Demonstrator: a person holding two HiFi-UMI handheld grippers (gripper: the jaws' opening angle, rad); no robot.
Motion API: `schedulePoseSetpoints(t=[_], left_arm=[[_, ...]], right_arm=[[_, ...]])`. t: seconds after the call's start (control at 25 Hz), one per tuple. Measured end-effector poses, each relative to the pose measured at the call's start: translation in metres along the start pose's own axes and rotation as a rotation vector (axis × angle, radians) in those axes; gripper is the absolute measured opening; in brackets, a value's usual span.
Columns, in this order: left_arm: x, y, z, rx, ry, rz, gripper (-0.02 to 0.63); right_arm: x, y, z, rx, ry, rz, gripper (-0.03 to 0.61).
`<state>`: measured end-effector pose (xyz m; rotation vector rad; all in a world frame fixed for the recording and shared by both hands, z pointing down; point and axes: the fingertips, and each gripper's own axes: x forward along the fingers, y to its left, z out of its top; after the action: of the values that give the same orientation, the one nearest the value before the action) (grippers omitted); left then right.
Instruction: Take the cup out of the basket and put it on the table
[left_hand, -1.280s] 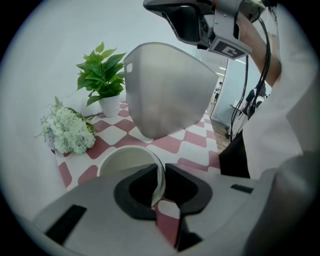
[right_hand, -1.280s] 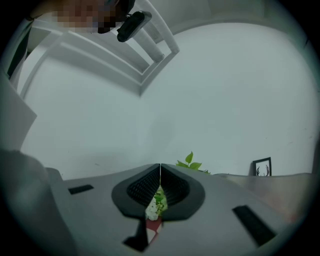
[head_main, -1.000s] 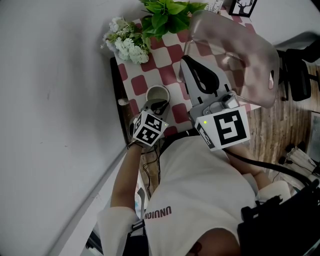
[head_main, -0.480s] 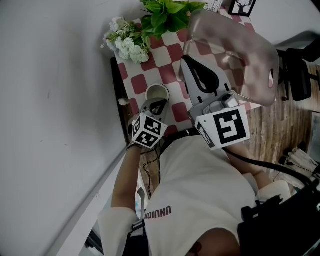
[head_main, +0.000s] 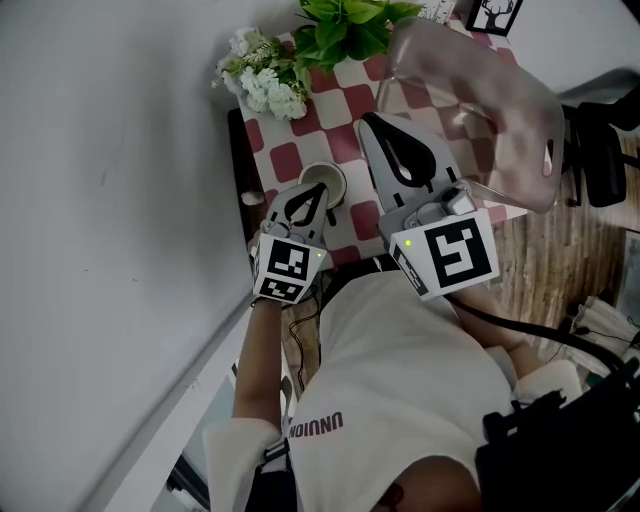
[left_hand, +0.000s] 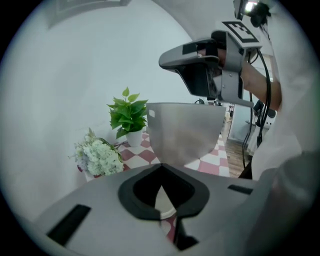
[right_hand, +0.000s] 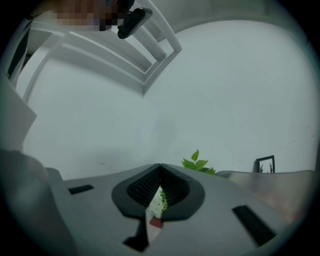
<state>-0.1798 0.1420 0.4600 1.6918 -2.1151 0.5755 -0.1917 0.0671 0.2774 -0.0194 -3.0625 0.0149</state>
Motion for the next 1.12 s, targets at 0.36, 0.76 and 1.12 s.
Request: schedulePoseSetpoints(t=[0.36,0.76,1.12], left_arm=[[-0.041,0.036,0.06,0.059,-0.239,0.251,0.012],[-0.058,0.036,0.093,0.206,-0.307,0.292,0.012],[-0.06,0.038,0.096,0.219,-0.303,0.295,0.012]], right_arm=[[0.003,0.015,0.001,-0.013,0.002,0.031,0.017],[0.005,0.022,0.004,-0.037,-0.002,0.045,0.017],[0.004,0.022,0.002,-0.038,0.006,0.049,0.017]])
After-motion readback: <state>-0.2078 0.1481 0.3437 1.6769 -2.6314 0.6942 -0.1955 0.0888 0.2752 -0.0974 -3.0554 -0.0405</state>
